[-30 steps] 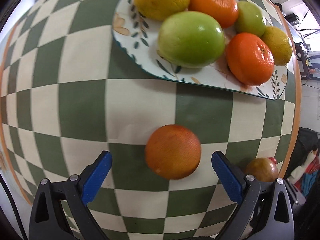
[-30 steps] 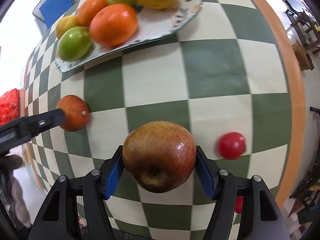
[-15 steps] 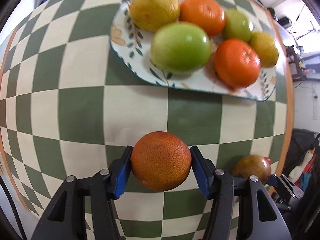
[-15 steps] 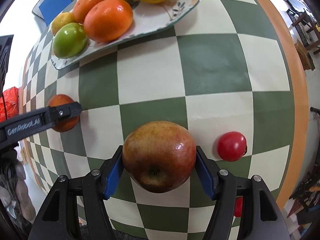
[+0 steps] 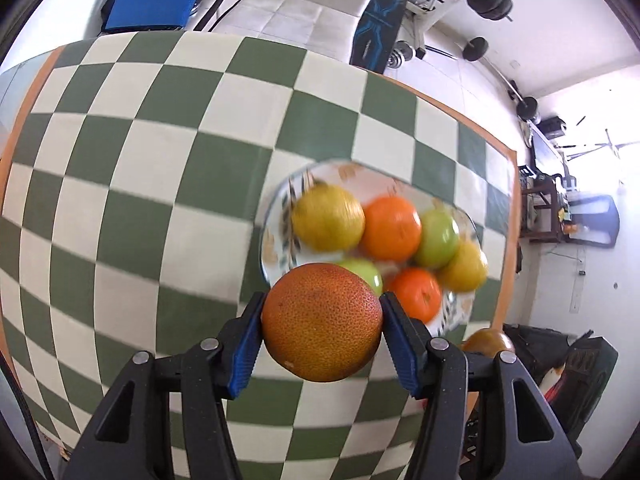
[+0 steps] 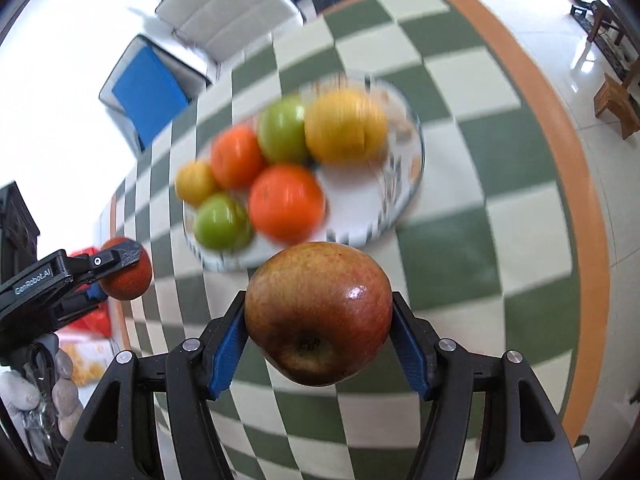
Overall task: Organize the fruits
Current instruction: 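Lower the brown fruit and red apple onto the plate and open both tools, then lift both open tools away from the plate, then grasp a cherry tomato with the right tool while the left grasps the other, then carry both cherry tomatoes to the plate rim and open both tools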
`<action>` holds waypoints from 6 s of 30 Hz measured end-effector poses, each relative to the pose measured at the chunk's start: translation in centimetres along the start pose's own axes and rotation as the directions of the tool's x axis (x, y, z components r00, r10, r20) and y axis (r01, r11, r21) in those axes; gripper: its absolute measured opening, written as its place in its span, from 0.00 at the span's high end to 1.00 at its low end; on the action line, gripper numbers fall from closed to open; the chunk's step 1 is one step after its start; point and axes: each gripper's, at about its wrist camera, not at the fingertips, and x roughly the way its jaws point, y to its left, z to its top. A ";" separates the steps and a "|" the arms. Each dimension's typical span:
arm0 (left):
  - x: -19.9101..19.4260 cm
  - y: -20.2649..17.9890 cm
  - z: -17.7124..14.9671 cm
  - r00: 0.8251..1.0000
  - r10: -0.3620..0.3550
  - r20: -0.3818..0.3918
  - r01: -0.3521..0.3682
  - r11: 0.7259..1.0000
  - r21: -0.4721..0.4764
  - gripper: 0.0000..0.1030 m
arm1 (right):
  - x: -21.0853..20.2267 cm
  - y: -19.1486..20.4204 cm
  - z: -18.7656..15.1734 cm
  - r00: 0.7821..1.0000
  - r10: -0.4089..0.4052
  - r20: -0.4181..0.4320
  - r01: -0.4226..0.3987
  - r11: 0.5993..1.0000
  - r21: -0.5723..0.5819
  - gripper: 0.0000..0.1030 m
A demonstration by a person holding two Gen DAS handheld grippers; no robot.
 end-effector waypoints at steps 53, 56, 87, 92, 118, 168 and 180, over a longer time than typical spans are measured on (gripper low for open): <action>-1.6 -3.6 -7.3 0.944 0.265 0.195 -0.300 0.936 0.185 0.07 | -3.7 3.6 0.8 0.926 -0.330 0.182 0.358 0.921 -0.152 0.06; -2.5 -4.0 -8.2 0.945 0.251 0.211 -0.291 0.939 0.185 0.07 | -4.7 3.5 0.2 0.925 -0.326 0.194 0.356 0.922 -0.150 0.06; -17.7 -8.0 -20.3 0.887 0.105 0.449 -0.235 0.941 0.245 0.07 | -22.0 8.1 -12.1 0.878 -0.213 0.430 0.326 0.922 -0.209 0.06; -19.0 -8.8 -21.7 0.877 0.089 0.472 -0.235 0.937 0.260 0.07 | -25.2 9.0 -13.8 0.862 -0.192 0.470 0.322 0.922 -0.214 0.06; -8.9 -10.5 -19.1 0.893 0.279 0.354 -0.389 0.874 0.291 0.00 | -20.5 2.1 -11.9 0.928 -0.188 0.320 0.229 0.969 -0.095 0.06; 11.0 -17.5 -16.8 0.975 0.111 -0.190 -0.011 0.887 0.462 0.72 | -6.5 -17.5 -14.7 0.970 -0.242 0.028 0.232 0.951 0.204 0.70; 4.1 -2.0 -8.3 0.980 -0.175 -0.098 0.163 0.979 -0.125 0.72 | -3.7 -8.8 -8.6 0.997 0.036 0.074 -0.044 0.992 0.116 0.70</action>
